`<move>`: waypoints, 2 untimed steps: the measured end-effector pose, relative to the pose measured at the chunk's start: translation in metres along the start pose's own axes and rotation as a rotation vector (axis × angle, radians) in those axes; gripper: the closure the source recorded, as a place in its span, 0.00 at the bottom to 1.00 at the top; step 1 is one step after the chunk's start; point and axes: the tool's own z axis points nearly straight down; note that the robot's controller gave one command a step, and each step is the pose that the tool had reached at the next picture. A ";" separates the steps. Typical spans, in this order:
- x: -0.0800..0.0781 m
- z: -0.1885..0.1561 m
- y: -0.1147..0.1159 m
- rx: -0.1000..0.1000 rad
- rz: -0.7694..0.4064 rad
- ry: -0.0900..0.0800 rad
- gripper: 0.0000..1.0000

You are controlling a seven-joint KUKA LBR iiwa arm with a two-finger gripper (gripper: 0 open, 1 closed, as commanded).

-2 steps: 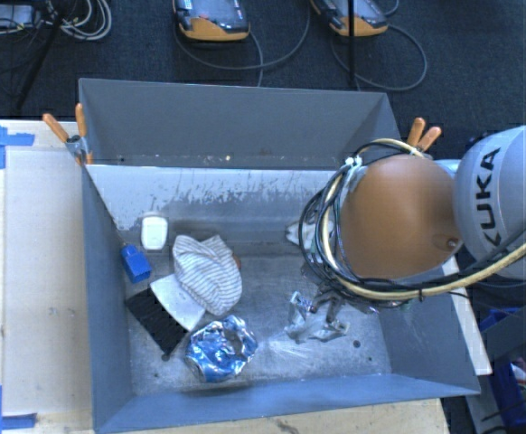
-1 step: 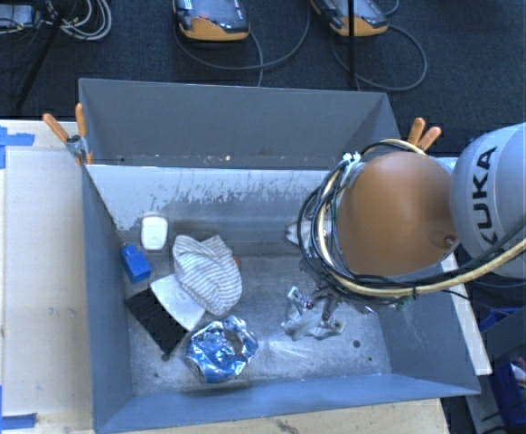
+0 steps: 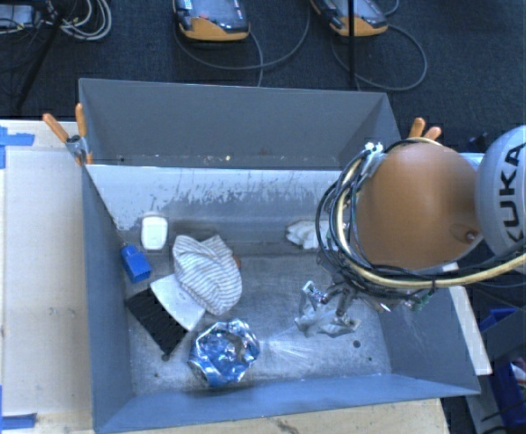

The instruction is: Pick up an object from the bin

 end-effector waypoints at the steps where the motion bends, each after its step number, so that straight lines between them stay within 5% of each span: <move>1: -0.009 0.023 -0.005 0.006 -0.290 -0.003 1.00; 2: -0.013 0.058 -0.001 0.001 -0.185 0.001 1.00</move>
Offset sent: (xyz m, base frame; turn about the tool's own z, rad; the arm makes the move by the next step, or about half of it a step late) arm 0.0109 0.0116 -0.0745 -0.1252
